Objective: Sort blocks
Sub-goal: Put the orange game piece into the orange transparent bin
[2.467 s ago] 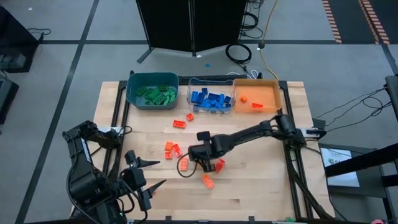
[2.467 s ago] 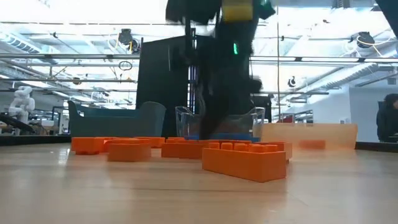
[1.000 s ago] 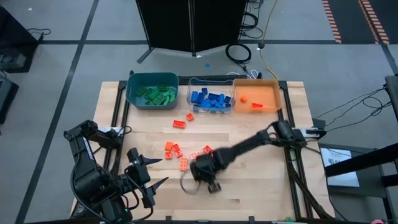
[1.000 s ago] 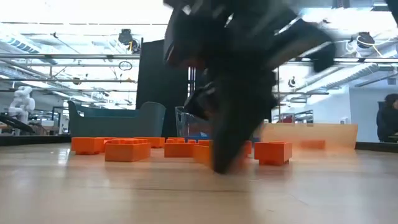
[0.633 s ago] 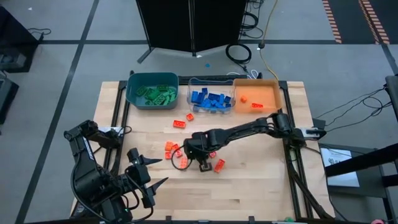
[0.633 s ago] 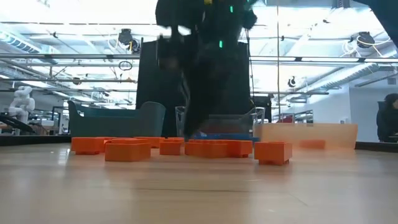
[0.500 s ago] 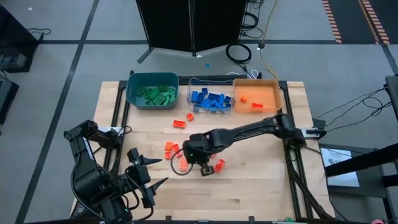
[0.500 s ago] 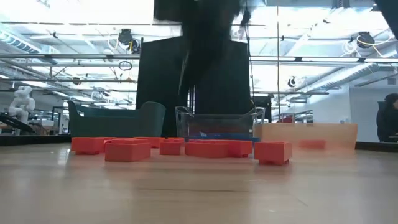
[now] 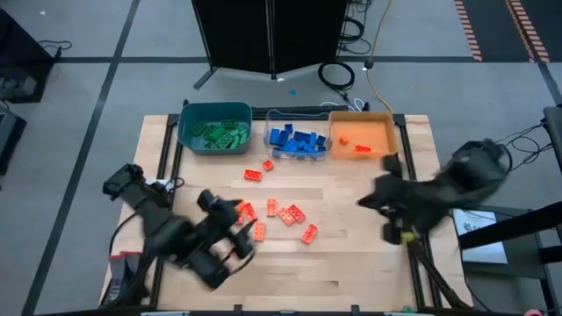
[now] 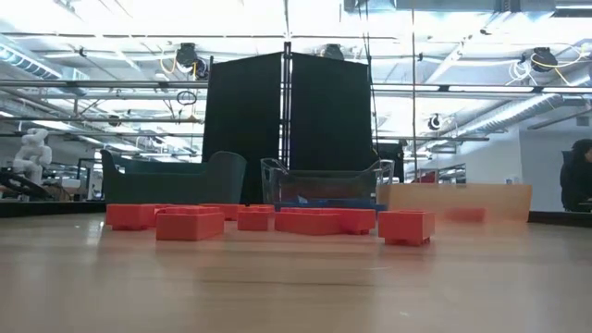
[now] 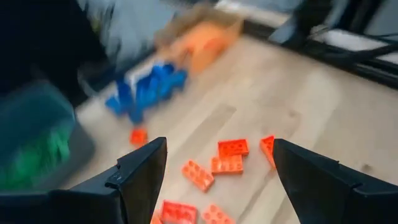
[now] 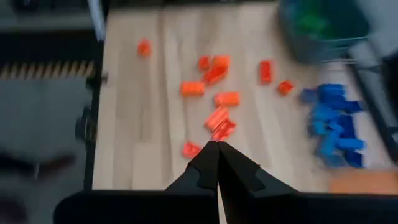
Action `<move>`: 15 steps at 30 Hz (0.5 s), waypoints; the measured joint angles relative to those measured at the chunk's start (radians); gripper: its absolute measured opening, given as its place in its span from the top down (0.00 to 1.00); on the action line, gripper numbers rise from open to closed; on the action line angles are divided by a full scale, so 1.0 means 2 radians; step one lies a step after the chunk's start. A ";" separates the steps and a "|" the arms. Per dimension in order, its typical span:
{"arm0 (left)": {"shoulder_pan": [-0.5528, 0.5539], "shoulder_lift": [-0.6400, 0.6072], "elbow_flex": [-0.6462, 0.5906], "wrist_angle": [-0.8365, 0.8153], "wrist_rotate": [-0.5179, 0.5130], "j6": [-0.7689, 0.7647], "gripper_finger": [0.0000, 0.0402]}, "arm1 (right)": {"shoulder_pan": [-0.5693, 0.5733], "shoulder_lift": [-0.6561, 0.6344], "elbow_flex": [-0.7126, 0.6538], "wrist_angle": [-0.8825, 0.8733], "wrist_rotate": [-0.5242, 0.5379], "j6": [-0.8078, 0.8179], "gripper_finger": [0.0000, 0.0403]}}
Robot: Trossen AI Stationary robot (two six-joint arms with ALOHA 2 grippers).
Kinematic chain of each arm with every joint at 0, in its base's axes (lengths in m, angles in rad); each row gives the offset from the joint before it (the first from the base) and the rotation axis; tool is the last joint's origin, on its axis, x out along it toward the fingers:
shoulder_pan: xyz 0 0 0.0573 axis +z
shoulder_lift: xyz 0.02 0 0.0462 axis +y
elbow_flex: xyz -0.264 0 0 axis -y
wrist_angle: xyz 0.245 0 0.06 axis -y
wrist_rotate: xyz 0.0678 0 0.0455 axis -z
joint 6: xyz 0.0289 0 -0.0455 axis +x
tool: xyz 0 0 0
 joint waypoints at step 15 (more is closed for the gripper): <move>0.095 0.133 -0.112 0.110 0.246 -0.115 0.26 | 0.125 0.043 -0.003 -0.001 0.074 0.071 1.00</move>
